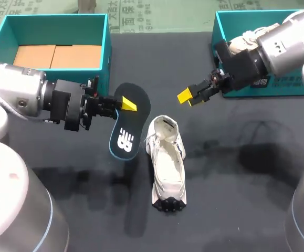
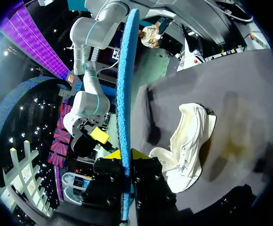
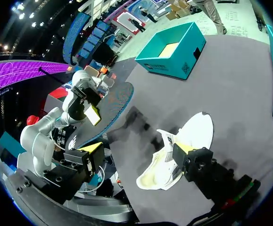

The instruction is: Take the shoe out of the shoebox, open the shoe tongue, remove and reinsert the insole, then place the shoe into the shoebox

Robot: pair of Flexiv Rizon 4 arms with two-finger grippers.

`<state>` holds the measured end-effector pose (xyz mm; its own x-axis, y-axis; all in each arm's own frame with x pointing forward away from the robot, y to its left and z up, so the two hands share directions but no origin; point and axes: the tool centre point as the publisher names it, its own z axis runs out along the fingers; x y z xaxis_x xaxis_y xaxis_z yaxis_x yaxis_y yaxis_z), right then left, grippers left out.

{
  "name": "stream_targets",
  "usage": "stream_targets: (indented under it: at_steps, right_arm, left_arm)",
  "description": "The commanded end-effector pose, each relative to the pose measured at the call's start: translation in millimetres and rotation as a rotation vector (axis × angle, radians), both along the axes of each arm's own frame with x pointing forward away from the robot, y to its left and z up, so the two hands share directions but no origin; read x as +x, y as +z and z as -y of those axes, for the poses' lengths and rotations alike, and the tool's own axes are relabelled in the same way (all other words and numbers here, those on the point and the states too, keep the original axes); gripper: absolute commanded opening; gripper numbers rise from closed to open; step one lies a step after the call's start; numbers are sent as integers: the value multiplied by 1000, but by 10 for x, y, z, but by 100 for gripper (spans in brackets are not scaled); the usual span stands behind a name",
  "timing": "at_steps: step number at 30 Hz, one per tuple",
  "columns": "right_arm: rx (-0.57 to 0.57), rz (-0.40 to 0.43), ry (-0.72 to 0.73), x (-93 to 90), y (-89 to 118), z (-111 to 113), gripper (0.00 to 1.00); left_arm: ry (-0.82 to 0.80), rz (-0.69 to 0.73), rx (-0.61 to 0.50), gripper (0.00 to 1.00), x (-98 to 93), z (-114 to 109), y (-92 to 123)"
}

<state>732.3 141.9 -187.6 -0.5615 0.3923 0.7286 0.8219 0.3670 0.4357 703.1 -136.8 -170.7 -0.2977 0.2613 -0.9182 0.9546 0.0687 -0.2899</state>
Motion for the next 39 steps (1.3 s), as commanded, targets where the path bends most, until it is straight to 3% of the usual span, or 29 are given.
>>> stream_targets:
  at_steps: [1,9,17,20,32,39]
  right_arm:
    - [-41,41,60,-56,-62,38,100]
    - [-77,109,173,-385,-376,294,100]
    - [-280,207,273,-604,-656,319,100]
    - [-341,171,284,-646,-808,299,100]
    - [-341,171,284,-646,-808,299,100]
    - [-333,241,318,-777,-1200,431,100]
  left_arm:
    - [-1,-81,-21,0,-182,93,-64]
    - [37,-172,-12,0,-648,94,-110]
    - [35,-322,-25,0,-997,70,-107]
    - [69,-331,3,0,-1089,99,-148]
    - [31,-348,-14,0,-1097,149,-196]
    - [-75,-518,-96,0,-940,204,-350]
